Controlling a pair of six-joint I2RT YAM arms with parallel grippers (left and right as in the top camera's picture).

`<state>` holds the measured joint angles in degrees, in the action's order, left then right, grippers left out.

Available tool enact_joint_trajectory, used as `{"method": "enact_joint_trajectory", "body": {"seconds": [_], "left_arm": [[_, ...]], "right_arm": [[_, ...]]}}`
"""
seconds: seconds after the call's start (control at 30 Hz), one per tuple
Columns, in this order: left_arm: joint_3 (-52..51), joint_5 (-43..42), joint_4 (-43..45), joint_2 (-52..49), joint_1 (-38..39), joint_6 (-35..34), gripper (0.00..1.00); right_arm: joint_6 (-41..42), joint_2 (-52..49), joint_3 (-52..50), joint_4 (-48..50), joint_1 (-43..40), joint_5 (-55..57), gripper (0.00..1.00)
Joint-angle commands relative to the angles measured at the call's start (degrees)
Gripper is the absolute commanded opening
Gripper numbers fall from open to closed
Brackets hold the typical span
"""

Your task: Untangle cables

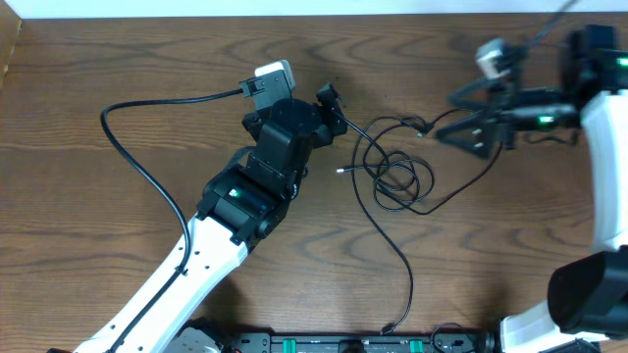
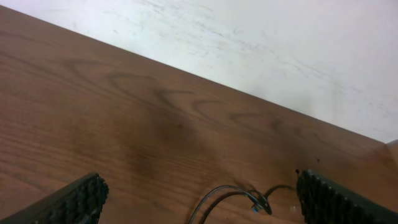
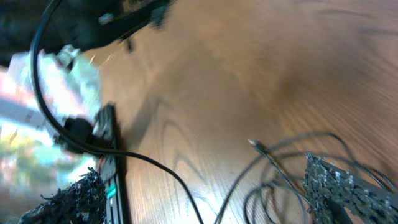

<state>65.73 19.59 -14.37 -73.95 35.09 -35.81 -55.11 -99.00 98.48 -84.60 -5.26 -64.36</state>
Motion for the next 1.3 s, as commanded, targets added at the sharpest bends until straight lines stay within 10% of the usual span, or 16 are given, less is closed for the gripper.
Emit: {"method": "enact_joint_trajectory", "body": {"seconds": [0.0,0.7,1.07,1.27], "left_arm": [[0.0,0.4,0.1,-0.2,0.0,-0.1,0.98],[0.0,0.4,0.0,-0.2,0.0,0.0,0.98],[0.0,0.4,0.0,-0.2,0.0,0.0,0.98],[0.0,0.4,-0.8,-0.2,0.0,0.0,0.98]], "right_arm": [[-5.0,0.0,0.0,-0.2,5.9,0.4,0.99],[-6.5,0.5,0.0,-5.9,16.3,-3.1,0.95],[-5.9,0.5,0.0,-0.1,19.4,1.2,0.03],[19.2,1.4,1.0,16.0,14.6,19.6,0.01]]}}
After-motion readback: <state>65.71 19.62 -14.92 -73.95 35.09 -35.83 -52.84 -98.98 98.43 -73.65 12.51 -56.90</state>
